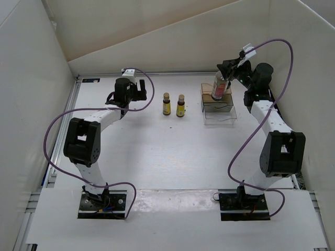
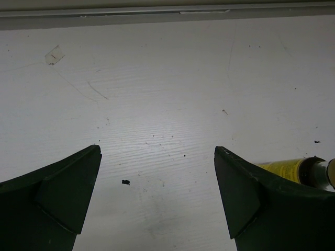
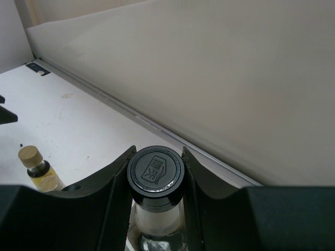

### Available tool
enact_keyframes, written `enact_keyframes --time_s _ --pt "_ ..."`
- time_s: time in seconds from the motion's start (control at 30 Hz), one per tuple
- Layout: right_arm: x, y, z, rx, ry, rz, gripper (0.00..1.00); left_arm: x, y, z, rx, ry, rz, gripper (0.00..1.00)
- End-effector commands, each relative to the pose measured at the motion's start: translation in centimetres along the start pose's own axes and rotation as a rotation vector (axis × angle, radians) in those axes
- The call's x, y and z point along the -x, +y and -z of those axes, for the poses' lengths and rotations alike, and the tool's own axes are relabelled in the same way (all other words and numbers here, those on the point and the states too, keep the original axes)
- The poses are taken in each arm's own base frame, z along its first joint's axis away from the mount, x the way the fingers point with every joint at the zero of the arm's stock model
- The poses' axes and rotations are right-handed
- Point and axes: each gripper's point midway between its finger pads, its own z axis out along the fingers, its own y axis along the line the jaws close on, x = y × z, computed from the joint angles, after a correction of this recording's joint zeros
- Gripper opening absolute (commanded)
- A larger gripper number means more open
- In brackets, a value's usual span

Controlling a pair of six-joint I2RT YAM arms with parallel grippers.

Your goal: Organize the condiment bottles

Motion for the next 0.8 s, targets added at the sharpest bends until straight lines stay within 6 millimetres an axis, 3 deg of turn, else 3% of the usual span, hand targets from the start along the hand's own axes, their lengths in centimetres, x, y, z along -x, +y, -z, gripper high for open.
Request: enact_keyframes --time_s 0.0,0.03,0.37,0.77 --pt "6.6 -0.7 0.4 -0.007 -0.212 0.114 0.0 1.7 -0.5 -0.2 -0.004 -0.027 -0.008 1.0" --pt "6.1 -1.9 1.0 -0.033 -0.205 0.105 0.0 1.6 -0.7 -0.3 -0.006 -0.026 -0.011 1.0" --pt "3.2 -2.5 1.3 -0.058 -0.172 0.084 0.0 0.8 -0.9 -1.1 -0.008 -0.004 -0.022 1.0" --pt "1.9 -2.9 1.1 -0.058 -0.154 0.071 0.0 0.6 -0.9 -1.9 -0.006 0.004 -0.021 1.0"
